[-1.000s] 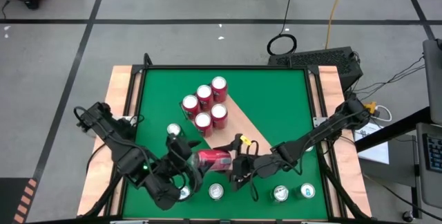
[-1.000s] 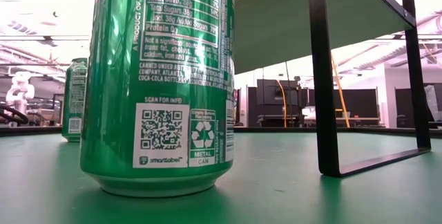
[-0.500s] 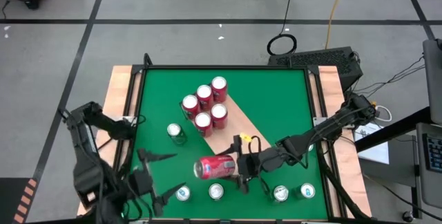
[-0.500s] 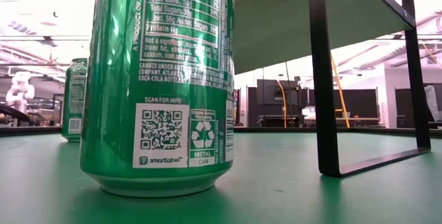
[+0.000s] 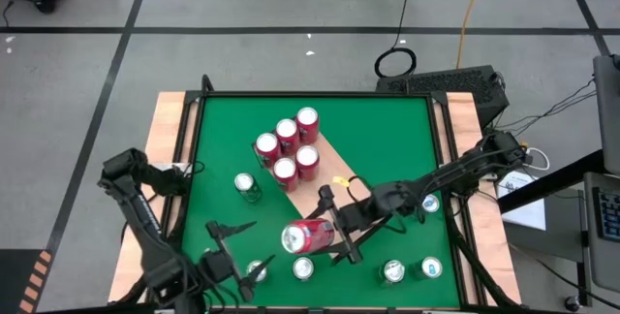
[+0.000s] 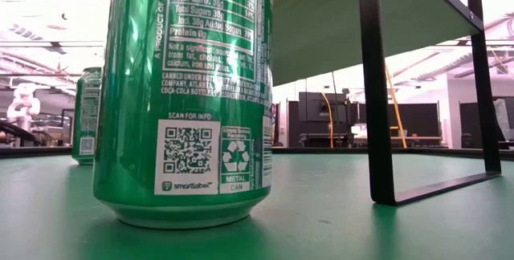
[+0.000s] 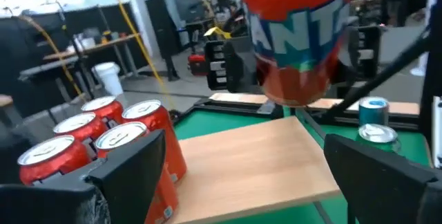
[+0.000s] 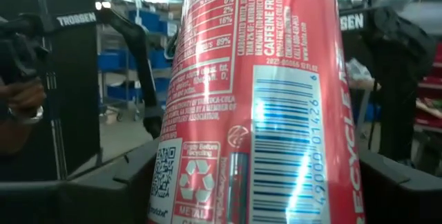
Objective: Place canned beverage on shelf
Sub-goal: Put the red soda can on the shelf aligned with the other red soda can
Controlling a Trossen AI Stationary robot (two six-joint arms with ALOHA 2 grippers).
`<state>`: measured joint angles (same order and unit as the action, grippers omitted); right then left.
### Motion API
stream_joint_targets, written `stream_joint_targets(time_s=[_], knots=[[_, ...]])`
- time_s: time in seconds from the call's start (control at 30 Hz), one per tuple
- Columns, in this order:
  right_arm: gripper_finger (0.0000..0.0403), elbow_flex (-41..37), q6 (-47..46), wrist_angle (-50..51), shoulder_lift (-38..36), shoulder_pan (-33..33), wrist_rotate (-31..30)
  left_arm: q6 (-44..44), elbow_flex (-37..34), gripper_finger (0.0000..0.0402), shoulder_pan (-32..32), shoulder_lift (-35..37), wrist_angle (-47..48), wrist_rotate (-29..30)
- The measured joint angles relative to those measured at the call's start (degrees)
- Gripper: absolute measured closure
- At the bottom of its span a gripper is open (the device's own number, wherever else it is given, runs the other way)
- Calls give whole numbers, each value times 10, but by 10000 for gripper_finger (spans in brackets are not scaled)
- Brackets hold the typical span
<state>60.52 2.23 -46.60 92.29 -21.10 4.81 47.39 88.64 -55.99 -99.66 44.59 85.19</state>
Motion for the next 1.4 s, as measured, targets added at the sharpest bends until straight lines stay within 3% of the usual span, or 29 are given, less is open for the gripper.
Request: stream_joint_targets(time_s=[0.2, 0.27, 0.43, 0.67, 0.97, 1.4], knots=[[108, -11, 17, -39, 0, 1, 18, -228, 0, 8, 52, 0, -249, -101], [108, -11, 19, -55, 0, 1, 35, -302, 0, 8, 66, 0, -330, -107], [108, -11, 31, -87, 0, 1, 74, -427, 0, 8, 91, 0, -429, -130], [108, -11, 59, -92, 0, 2, 88, -493, 0, 8, 135, -6, -503, -272], [108, -11, 61, -93, 0, 6, 91, -581, 0, 16, 140, -9, -580, -308], [108, -11, 60, -90, 0, 15, 82, -611, 0, 101, 155, -29, -593, -301]])
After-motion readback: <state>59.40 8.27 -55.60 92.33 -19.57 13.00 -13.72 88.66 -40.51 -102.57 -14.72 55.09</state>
